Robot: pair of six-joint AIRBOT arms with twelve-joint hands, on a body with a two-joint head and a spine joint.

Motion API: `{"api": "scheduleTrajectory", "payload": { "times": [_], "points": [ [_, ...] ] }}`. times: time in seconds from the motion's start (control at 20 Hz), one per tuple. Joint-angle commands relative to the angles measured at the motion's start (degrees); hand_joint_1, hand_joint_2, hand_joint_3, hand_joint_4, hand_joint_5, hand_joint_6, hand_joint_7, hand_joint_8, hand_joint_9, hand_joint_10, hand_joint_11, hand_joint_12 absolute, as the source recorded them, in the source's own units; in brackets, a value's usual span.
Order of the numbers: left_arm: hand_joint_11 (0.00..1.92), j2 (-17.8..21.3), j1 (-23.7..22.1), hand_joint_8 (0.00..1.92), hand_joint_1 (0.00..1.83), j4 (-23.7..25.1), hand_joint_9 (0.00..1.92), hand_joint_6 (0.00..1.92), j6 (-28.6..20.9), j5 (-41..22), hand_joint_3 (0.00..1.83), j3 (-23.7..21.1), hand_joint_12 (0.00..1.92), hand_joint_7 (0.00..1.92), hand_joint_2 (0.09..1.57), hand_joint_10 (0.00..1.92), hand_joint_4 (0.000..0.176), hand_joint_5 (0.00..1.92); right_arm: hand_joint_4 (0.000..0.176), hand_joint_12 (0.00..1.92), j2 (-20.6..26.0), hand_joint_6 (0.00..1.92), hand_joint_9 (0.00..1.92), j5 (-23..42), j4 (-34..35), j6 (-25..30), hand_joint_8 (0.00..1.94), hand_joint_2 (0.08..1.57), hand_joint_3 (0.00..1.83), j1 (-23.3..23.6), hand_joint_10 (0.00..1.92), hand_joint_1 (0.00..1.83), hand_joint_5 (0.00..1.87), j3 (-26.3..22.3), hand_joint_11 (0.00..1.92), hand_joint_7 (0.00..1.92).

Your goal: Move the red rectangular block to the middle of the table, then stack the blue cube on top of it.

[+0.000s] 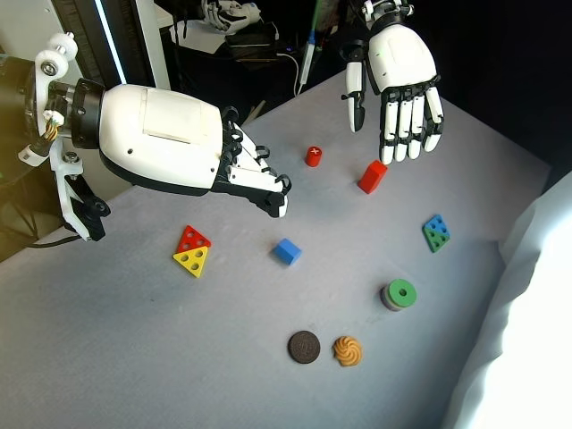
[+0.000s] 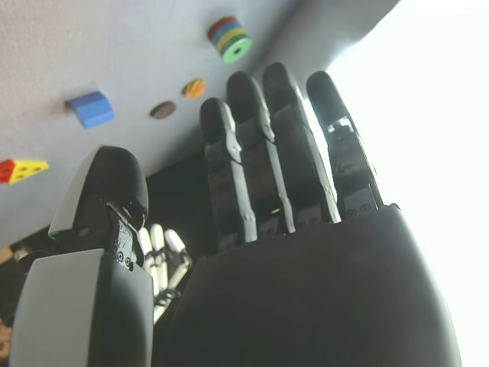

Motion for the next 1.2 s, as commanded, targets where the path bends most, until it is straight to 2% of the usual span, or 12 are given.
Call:
{"api": "scheduleTrajectory", "payload": {
  "times": [0.0,0.05,0.35,0.55,0.7,0.85,0.95,1.0,1.1,1.15],
  "points": [
    [0.04,0.6,-0.8,0.05,0.00,0.8,0.13,0.05,0.3,-5.5,0.16,0.3,0.20,0.16,1.16,0.05,0.000,0.18,0.000,0.56,0.6,0.07,0.22,5.7,1.3,0.3,0.06,1.21,0.12,0.5,0.07,0.01,0.27,-0.2,0.00,0.26],
    [0.00,0.5,-0.8,0.00,0.00,0.8,0.15,0.00,0.3,-5.5,0.01,0.3,0.29,0.18,1.24,0.01,0.000,0.20,0.000,0.55,0.6,0.01,0.24,5.7,1.3,0.3,0.01,1.26,0.02,0.5,0.01,0.00,0.29,-0.2,0.00,0.28],
    [0.00,0.5,-0.6,0.00,0.00,-0.2,0.16,0.00,0.4,-5.2,0.00,0.4,0.31,0.19,1.24,0.00,0.000,0.20,0.000,0.61,0.6,0.00,0.27,5.7,1.3,0.3,0.00,1.27,0.00,0.5,0.01,0.03,0.31,-0.2,0.00,0.31],
    [0.00,0.5,0.6,0.00,0.00,-2.7,0.19,0.00,1.5,-4.6,0.00,0.7,0.41,0.22,1.25,0.00,0.000,0.22,0.000,0.65,0.6,0.00,0.29,5.7,1.3,0.3,0.01,1.26,0.00,0.5,0.01,0.05,0.31,-0.2,0.00,0.32],
    [0.00,0.4,1.9,0.00,0.14,-2.6,0.14,0.00,1.4,-4.7,0.00,1.5,0.36,0.15,1.19,0.00,0.000,0.14,0.000,0.69,0.6,0.01,0.31,5.7,1.3,0.3,0.01,1.26,0.00,0.5,0.01,0.06,0.33,-0.2,0.00,0.34],
    [0.00,-0.2,6.9,0.00,0.33,2.8,0.12,0.00,-6.2,-10.0,0.00,2.5,0.31,0.13,1.10,0.00,0.000,0.13,0.000,0.69,0.6,0.00,0.31,5.7,1.3,0.3,0.00,1.27,0.00,0.5,0.00,0.03,0.34,-0.2,0.00,0.35],
    [0.00,-1.4,9.1,0.00,0.37,5.5,0.08,0.00,-10.3,-11.7,0.00,3.6,0.27,0.08,1.06,0.00,0.000,0.08,0.000,0.69,0.6,0.00,0.30,5.7,1.3,0.3,0.00,1.27,0.00,0.5,0.00,0.03,0.34,-0.2,0.00,0.34],
    [0.00,-2.1,9.8,0.00,0.36,5.6,0.05,0.00,-10.7,-12.4,0.00,3.9,0.24,0.06,1.03,0.00,0.000,0.09,0.000,0.65,0.6,0.00,0.29,5.7,1.3,0.3,0.00,1.27,0.00,0.5,0.00,0.02,0.33,-0.2,0.00,0.33],
    [0.00,-3.2,10.5,0.01,0.31,5.6,0.01,0.01,-11.0,-12.5,0.00,4.5,0.18,0.05,1.01,0.00,0.105,0.17,0.000,0.64,0.6,0.00,0.29,5.7,1.3,0.3,0.01,1.27,0.00,0.5,0.00,0.06,0.34,-0.2,0.00,0.34],
    [0.00,-3.8,10.7,0.00,0.31,5.6,0.00,0.01,-11.2,-12.5,0.00,4.8,0.16,0.06,1.01,0.00,0.130,0.23,0.000,0.65,0.6,0.00,0.30,5.7,1.3,0.3,0.01,1.27,0.00,0.5,0.01,0.07,0.34,-0.2,0.00,0.34]
  ]
}}
